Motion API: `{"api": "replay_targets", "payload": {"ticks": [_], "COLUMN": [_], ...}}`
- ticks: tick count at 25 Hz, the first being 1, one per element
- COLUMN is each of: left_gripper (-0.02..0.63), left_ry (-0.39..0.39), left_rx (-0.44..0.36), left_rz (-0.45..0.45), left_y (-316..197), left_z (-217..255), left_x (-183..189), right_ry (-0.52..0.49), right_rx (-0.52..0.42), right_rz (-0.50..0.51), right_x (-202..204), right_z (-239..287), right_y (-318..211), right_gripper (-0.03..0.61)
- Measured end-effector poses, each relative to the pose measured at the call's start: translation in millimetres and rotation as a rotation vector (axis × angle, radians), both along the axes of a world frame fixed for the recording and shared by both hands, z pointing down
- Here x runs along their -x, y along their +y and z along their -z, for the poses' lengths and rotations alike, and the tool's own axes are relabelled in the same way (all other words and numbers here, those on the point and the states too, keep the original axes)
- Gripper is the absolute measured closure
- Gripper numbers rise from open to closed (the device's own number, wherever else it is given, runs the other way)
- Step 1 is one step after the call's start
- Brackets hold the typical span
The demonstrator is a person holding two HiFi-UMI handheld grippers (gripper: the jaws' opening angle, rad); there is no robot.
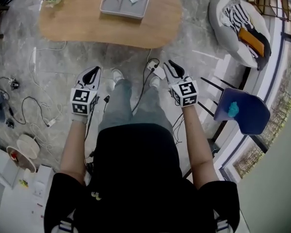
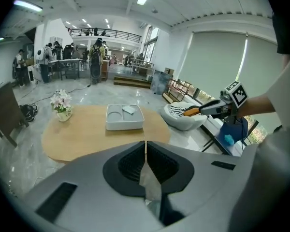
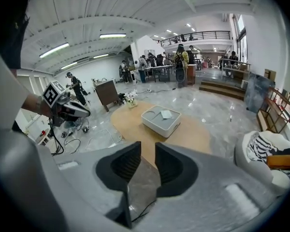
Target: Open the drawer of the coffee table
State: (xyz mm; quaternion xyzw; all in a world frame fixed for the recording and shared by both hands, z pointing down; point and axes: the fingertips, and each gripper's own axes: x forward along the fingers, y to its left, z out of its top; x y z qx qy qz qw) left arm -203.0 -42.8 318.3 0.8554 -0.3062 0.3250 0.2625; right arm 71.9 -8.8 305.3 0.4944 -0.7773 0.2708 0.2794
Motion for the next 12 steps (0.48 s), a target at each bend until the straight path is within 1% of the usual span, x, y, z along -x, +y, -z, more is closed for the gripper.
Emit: {"api": "replay_targets", "payload": {"ticks": [2,8,10,12], "left_gripper": [0.598,0.598,0.597,0.597], "left_ry": [-0.011,-0.058,-0.057,-0.061], "left_rx": [0.012,0.015,0.008,0.020], "left_rz": [-0.020,-0.108,-0.115,-0.119], "left_y": [-3.4,-16.3,-21.4,-21.7], "left_z": [-20.7,-86.0,-105.4,-125.6], "left_x": [-2.8,-13.1,-17.3,-20.0], "right_ry": [0.020,0.036,0.046,0.055], "right_rx": [0.023,0.066,0.082,0.097], "right_rz": [0.004,0.014,0.025,0.031], "right_x": [-1.5,-9.1,-10.8,-12.2], "right_z": [-21.2,-81.7,-104.1,-125.6], "right_y": [-0.6,-7.6,-8.7,-9.7], "right_gripper": [0.485,0.483,0.483,0.482]}}
